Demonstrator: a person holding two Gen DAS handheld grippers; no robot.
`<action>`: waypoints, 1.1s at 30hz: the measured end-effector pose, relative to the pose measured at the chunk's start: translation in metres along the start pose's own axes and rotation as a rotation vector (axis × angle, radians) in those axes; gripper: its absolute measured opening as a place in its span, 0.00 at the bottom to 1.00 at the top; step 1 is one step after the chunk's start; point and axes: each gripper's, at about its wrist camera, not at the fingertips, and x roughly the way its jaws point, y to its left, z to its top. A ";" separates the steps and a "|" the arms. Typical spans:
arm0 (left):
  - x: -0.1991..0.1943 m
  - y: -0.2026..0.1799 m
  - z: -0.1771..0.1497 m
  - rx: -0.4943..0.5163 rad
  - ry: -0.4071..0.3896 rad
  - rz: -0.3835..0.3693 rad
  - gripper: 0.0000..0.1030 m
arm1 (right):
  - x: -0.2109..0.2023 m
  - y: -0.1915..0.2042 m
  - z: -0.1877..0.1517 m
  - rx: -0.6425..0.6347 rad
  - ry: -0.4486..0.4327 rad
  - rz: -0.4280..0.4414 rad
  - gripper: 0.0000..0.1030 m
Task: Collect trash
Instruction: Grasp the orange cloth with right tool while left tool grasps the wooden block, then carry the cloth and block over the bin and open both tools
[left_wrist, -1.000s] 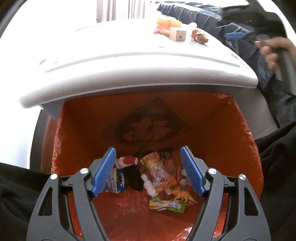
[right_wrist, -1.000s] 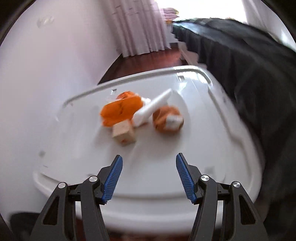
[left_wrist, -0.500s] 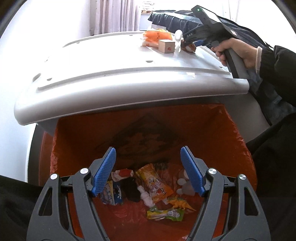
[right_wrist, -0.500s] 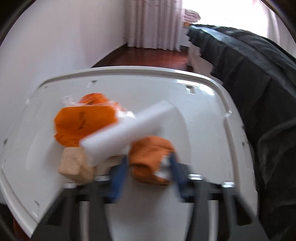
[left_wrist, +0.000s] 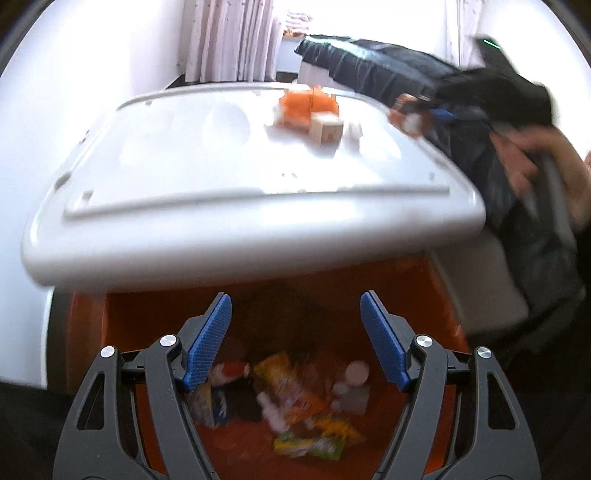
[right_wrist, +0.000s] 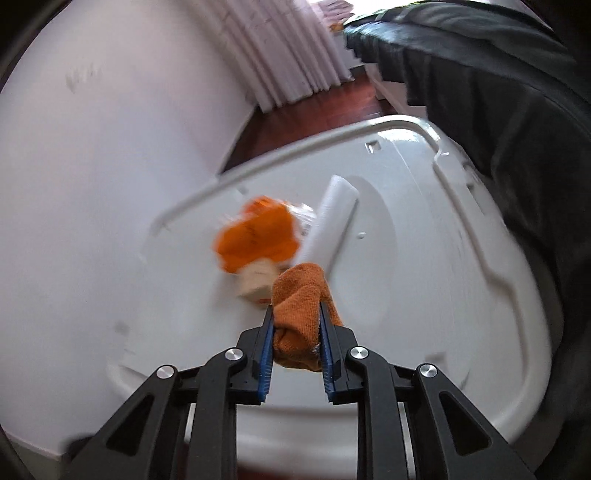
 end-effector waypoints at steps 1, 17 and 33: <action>0.003 -0.002 0.012 -0.002 -0.012 0.003 0.69 | -0.018 0.001 -0.006 0.038 -0.043 0.031 0.20; 0.142 -0.052 0.159 -0.084 -0.009 0.134 0.82 | -0.094 -0.043 -0.009 0.211 -0.292 0.034 0.21; 0.178 -0.052 0.177 -0.107 0.066 0.128 0.35 | -0.098 -0.040 -0.006 0.212 -0.298 0.059 0.21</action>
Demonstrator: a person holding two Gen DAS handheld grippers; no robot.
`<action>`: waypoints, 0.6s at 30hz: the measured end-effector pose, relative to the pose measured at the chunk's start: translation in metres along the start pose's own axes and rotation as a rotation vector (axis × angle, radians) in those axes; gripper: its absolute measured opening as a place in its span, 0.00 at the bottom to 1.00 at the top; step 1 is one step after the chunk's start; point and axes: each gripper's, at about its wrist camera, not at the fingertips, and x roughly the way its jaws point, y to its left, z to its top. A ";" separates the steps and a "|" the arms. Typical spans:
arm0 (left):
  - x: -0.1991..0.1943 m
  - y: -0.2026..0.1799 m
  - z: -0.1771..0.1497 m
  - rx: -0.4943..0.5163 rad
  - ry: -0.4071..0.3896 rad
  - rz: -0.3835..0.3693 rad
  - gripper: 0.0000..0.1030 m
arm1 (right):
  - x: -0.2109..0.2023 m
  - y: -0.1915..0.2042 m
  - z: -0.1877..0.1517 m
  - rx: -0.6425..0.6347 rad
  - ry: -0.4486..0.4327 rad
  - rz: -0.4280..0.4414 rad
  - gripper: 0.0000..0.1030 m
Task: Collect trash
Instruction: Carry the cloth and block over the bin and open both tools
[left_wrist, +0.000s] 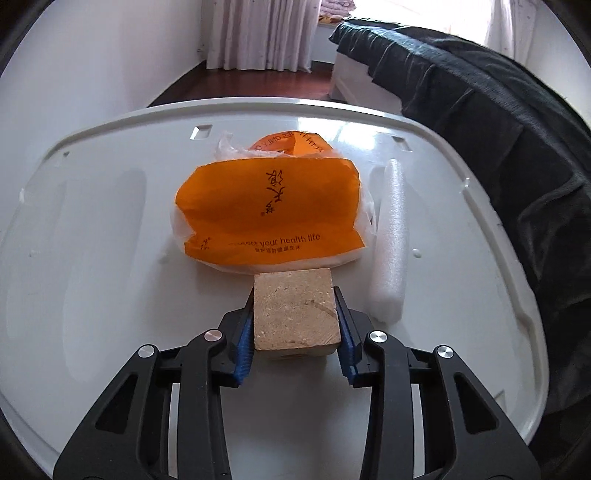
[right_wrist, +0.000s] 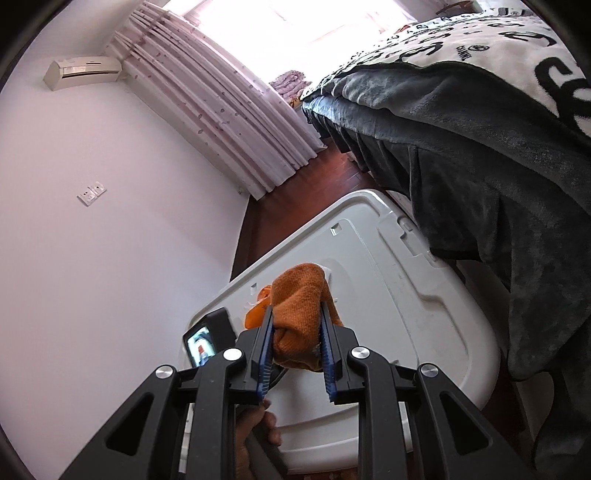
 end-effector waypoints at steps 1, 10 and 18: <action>-0.003 0.002 -0.002 -0.002 0.002 -0.009 0.35 | 0.002 0.000 0.000 -0.002 0.001 -0.008 0.21; -0.087 0.030 -0.043 0.144 -0.058 -0.066 0.35 | 0.032 0.010 -0.012 -0.039 0.088 -0.031 0.22; -0.171 0.078 -0.113 0.168 -0.087 -0.039 0.35 | 0.056 0.048 -0.041 -0.157 0.159 -0.027 0.21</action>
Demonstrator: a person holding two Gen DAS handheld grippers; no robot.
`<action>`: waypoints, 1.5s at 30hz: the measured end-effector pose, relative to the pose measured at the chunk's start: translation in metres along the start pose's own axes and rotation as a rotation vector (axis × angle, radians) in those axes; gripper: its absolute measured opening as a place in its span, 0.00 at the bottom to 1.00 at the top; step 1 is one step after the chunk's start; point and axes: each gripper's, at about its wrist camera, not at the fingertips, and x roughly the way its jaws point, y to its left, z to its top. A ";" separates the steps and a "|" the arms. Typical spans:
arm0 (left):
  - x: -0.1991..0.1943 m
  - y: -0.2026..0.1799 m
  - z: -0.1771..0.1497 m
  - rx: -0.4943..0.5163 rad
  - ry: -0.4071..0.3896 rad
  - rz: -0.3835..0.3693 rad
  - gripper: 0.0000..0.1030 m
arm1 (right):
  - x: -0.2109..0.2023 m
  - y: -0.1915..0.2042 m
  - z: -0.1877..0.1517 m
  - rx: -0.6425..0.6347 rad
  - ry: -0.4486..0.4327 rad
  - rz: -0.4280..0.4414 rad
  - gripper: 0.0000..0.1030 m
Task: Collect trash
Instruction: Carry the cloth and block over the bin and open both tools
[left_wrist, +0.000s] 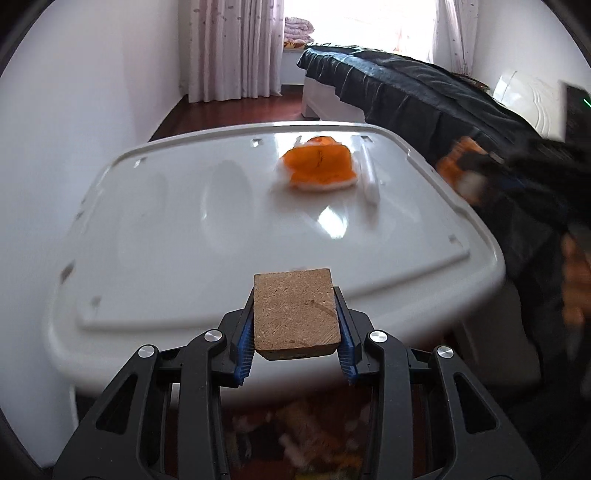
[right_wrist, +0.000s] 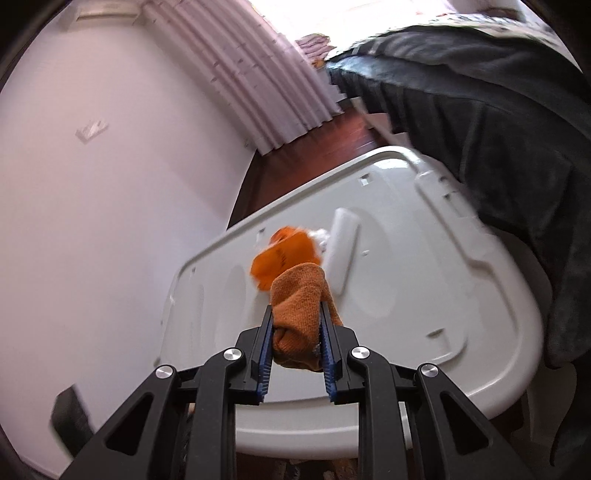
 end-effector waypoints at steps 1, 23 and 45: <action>-0.008 0.002 -0.011 0.002 0.002 0.008 0.35 | 0.001 0.006 -0.003 -0.021 0.003 0.006 0.21; 0.000 0.040 -0.136 -0.100 0.175 0.035 0.35 | 0.014 0.026 -0.234 -0.121 0.310 -0.156 0.22; -0.004 0.054 -0.144 -0.193 0.138 0.103 0.84 | 0.007 0.014 -0.228 -0.052 0.262 -0.225 0.62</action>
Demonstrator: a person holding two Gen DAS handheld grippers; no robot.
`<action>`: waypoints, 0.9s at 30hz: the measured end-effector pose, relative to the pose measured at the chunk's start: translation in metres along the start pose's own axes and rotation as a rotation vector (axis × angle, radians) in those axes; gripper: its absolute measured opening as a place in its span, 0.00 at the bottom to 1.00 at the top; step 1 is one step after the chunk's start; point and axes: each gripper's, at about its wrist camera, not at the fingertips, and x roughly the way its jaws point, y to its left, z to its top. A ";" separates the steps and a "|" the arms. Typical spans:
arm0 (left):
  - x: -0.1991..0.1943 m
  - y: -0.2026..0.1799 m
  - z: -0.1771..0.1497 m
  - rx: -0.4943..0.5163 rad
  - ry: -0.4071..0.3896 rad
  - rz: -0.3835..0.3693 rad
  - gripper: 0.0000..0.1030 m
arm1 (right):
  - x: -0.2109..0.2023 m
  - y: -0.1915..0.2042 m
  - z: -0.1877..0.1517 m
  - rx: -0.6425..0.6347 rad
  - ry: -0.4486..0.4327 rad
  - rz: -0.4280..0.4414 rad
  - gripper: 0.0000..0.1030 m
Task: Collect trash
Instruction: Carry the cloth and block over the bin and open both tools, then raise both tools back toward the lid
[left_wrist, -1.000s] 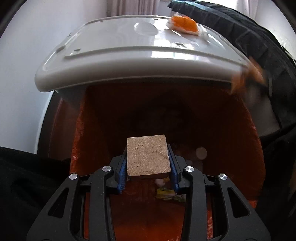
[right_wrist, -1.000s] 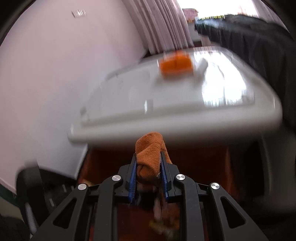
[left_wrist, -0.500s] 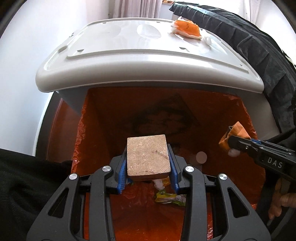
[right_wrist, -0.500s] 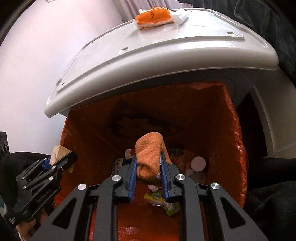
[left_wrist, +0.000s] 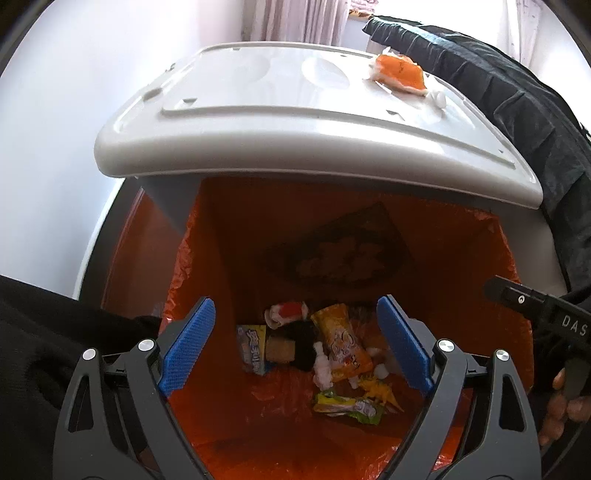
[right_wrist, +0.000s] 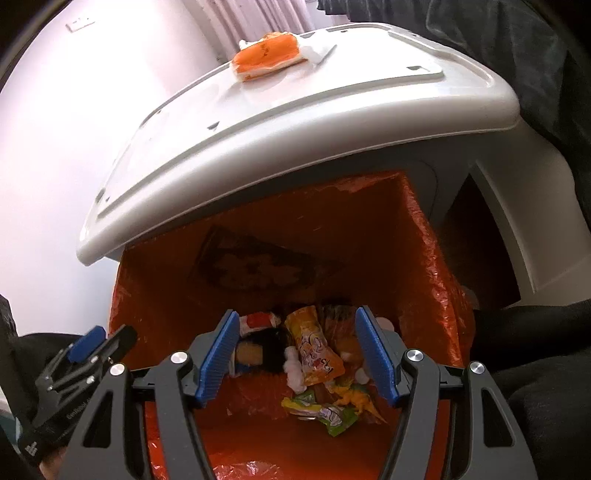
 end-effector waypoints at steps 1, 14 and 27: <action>0.000 0.000 0.000 0.002 0.000 0.001 0.84 | 0.000 0.000 0.000 0.002 0.001 0.000 0.62; -0.010 -0.004 0.006 -0.003 -0.031 -0.060 0.84 | -0.009 -0.003 0.006 0.016 -0.015 0.011 0.65; -0.064 -0.020 0.105 0.106 -0.222 -0.218 0.85 | -0.041 -0.009 0.119 0.009 -0.051 0.112 0.67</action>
